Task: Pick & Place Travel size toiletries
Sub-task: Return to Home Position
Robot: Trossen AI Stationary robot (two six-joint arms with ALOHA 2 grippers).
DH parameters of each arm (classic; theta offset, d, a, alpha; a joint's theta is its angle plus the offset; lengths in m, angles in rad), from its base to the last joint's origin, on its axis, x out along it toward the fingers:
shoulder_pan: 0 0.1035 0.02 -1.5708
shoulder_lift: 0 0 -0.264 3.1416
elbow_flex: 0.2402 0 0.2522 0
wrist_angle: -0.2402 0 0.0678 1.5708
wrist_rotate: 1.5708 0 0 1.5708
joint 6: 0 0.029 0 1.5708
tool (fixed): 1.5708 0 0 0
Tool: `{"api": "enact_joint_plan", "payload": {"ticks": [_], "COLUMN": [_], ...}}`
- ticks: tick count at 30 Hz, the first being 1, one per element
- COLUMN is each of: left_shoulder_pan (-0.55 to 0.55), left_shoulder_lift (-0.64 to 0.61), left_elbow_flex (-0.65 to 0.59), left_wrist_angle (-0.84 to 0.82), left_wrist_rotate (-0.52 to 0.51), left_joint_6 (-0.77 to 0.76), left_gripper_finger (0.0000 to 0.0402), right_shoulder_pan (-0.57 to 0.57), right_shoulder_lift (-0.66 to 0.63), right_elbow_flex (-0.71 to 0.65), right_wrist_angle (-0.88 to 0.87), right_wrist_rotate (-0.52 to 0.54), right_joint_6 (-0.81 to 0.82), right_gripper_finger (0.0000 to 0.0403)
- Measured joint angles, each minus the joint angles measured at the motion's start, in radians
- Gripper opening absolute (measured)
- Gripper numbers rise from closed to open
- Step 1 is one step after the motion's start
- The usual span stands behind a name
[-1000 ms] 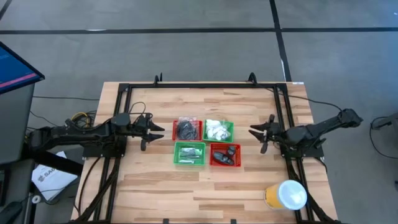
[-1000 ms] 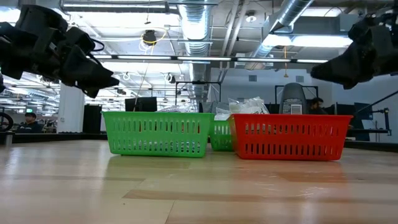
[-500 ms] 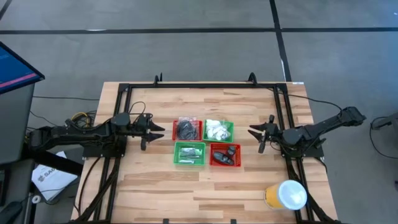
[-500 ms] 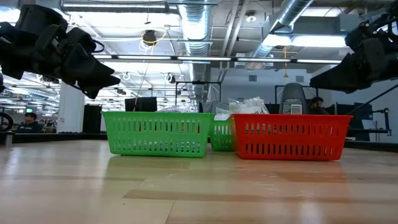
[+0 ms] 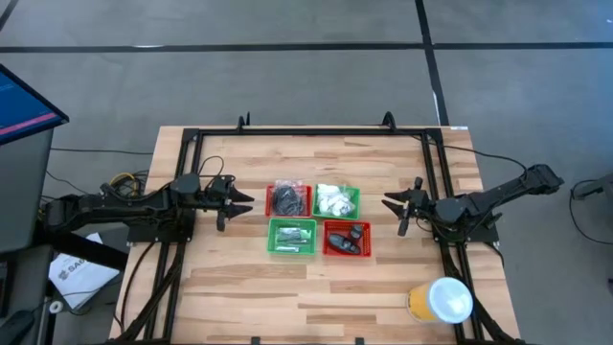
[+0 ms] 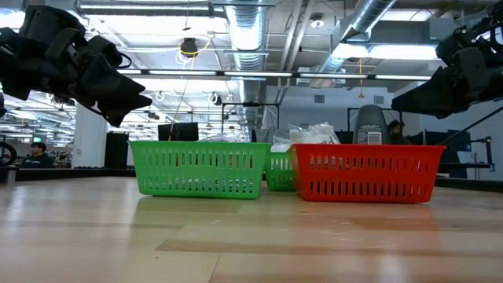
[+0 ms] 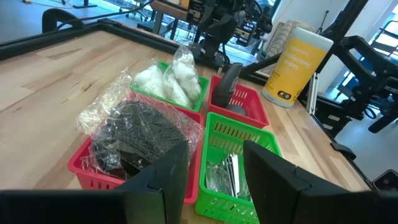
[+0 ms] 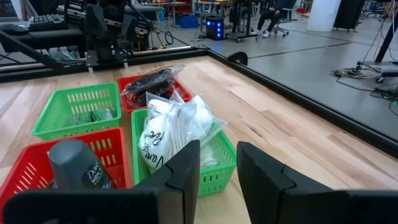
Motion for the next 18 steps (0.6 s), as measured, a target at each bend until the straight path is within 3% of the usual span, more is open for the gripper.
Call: {"api": "enact_joint_plan", "payload": {"ticks": [18], "left_shoulder_pan": [0.000], "left_shoulder_lift": [0.000], "left_elbow_flex": [0.000], "left_wrist_angle": [0.008], "left_wrist_rotate": [0.000], "left_joint_6": [0.000], "left_gripper_finger": [0.0145], "right_shoulder_pan": [0.000], "right_shoulder_lift": [0.000], "right_elbow_flex": [0.000], "right_wrist_angle": [0.001], "right_wrist_rotate": [-0.001], "right_joint_6": [0.000], "right_gripper_finger": [0.0097]}}
